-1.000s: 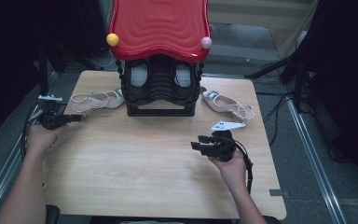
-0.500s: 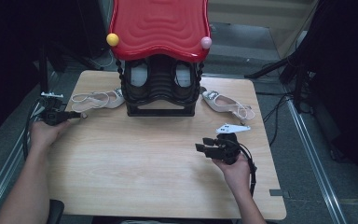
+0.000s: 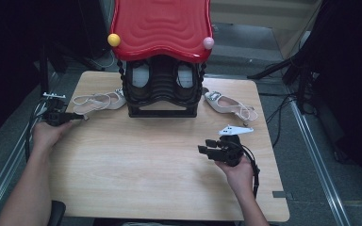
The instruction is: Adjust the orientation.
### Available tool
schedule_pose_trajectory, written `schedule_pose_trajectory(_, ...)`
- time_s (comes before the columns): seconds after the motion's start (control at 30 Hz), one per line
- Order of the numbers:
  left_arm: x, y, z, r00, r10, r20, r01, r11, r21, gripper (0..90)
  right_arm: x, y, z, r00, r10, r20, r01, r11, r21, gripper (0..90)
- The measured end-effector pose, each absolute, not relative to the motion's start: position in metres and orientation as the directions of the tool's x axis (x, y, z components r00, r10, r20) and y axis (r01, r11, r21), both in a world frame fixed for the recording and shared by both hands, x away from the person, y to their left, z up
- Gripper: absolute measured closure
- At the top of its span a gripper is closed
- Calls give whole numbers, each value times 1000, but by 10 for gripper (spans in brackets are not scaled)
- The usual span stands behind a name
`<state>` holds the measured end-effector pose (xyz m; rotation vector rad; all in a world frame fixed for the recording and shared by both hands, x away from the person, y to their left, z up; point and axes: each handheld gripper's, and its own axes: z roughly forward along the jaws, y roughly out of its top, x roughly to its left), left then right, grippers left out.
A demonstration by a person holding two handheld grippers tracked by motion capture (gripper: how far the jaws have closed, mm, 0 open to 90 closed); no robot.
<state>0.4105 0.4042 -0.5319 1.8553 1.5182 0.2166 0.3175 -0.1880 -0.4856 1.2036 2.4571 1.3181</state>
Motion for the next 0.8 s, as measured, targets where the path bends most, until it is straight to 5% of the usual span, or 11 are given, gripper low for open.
schedule_pose_trajectory(0.8, 381, 370, -527, 341, 874, -345, 809, -86, 581, 900, 328, -182, -483, -689, 672, 271, 587, 299, 752, 549)
